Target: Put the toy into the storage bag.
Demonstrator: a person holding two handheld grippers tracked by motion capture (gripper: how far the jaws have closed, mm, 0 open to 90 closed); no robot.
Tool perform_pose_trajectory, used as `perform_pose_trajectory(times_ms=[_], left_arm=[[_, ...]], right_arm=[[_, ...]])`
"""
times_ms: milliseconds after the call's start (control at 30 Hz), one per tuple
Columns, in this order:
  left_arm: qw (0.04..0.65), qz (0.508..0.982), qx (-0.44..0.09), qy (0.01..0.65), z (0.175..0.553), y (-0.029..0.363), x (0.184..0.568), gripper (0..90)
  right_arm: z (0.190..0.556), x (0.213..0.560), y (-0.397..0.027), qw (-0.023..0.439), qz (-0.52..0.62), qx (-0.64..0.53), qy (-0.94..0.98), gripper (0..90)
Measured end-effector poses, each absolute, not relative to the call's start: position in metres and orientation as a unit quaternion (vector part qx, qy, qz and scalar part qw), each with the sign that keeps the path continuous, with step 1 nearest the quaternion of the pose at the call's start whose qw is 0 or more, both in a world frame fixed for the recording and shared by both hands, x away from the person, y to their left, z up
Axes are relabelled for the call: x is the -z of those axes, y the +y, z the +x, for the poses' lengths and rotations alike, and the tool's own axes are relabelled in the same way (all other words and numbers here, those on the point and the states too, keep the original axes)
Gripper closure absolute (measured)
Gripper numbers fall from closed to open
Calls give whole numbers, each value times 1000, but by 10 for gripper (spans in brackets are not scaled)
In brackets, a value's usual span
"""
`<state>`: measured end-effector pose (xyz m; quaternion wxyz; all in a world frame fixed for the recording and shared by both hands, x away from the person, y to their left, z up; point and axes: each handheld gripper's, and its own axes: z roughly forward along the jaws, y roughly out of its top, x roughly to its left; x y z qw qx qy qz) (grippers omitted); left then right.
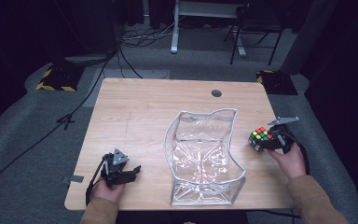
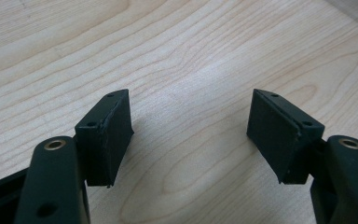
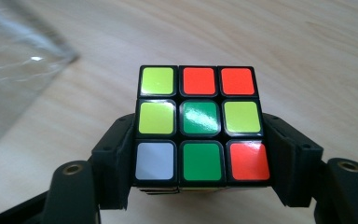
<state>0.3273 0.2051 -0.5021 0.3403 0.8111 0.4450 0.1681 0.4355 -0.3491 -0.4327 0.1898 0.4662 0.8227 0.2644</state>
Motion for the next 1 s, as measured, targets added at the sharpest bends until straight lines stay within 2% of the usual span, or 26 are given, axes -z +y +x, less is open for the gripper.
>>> perform_pose_trajectory(times_ms=[100, 133, 267, 333, 433, 567, 700, 767, 900, 1000], left_arm=[[339, 811, -168, 446, 327, 205, 502, 310], [339, 811, -168, 446, 327, 205, 502, 310], [339, 811, -169, 446, 327, 205, 502, 309], [339, 811, -169, 446, 327, 205, 502, 309], [339, 811, -169, 446, 327, 205, 502, 309], [339, 811, -169, 446, 327, 205, 502, 309], [339, 811, -169, 446, 327, 205, 502, 309], [338, 812, -168, 446, 327, 205, 502, 309], [340, 811, -165, 446, 327, 205, 502, 309], [340, 811, -165, 446, 327, 205, 502, 309]], right_arm=[[421, 434, -348, 175, 461, -284, 822, 337], [410, 440, -346, 153, 456, -287, 828, 337], [397, 449, -342, 140, 445, -283, 838, 335], [396, 450, -341, 137, 443, -279, 841, 328], [399, 449, -339, 113, 444, -275, 845, 245], [404, 445, -336, 111, 438, -276, 848, 237], [416, 444, -331, 98, 446, -260, 851, 246], [420, 445, -329, 95, 445, -249, 855, 324], [419, 443, -328, 106, 443, -248, 855, 339], [417, 438, -331, 97, 443, -252, 855, 340]])
